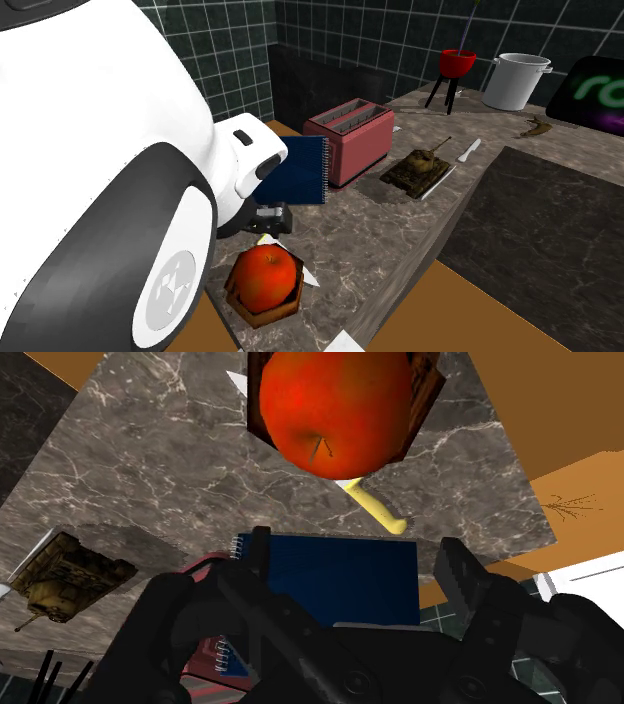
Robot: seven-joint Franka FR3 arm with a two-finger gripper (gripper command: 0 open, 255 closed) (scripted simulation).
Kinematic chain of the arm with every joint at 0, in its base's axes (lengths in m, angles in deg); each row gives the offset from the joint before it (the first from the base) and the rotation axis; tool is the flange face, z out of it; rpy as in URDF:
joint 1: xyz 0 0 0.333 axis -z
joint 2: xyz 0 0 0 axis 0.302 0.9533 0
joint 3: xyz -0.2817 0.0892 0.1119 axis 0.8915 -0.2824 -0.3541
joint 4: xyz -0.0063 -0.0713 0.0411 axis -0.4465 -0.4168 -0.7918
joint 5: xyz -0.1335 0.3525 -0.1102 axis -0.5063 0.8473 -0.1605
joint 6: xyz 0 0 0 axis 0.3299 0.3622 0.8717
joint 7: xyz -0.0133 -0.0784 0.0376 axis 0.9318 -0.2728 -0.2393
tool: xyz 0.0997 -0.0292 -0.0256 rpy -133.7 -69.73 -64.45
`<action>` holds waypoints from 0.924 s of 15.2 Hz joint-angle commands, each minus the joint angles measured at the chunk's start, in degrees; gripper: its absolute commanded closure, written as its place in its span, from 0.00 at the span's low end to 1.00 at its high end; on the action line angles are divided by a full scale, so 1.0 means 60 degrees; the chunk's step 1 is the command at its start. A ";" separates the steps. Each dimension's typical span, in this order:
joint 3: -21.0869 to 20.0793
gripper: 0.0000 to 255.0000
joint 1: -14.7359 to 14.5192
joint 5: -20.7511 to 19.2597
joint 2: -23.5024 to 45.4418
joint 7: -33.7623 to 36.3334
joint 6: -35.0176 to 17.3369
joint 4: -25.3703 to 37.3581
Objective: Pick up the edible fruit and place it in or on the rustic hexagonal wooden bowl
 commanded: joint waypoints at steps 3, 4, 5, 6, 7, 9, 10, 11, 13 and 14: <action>0.0175 0.00 0.0051 -0.0160 -0.0088 0.0019 0.0353 0.0271; 0.0342 0.00 0.0099 -0.0311 -0.0147 0.0037 0.0690 0.0553; 0.0501 0.00 0.0146 -0.0452 -0.0182 0.0055 0.1014 0.0845; 0.0620 0.00 0.0180 -0.0558 -0.0194 0.0069 0.1261 0.1081; 0.0620 0.00 0.0179 -0.0559 -0.0194 0.0070 0.1260 0.1081; 0.0621 0.00 0.0179 -0.0559 -0.0194 0.0070 0.1260 0.1081; 0.0621 0.00 0.0179 -0.0559 -0.0194 0.0070 0.1260 0.1081; 0.0621 0.00 0.0179 -0.0559 -0.0194 0.0070 0.1260 0.1081; 0.0621 0.00 0.0179 -0.0559 -0.0194 0.0070 0.1260 0.1081; 0.0621 0.00 0.0179 -0.0559 -0.0194 0.0070 0.1260 0.1081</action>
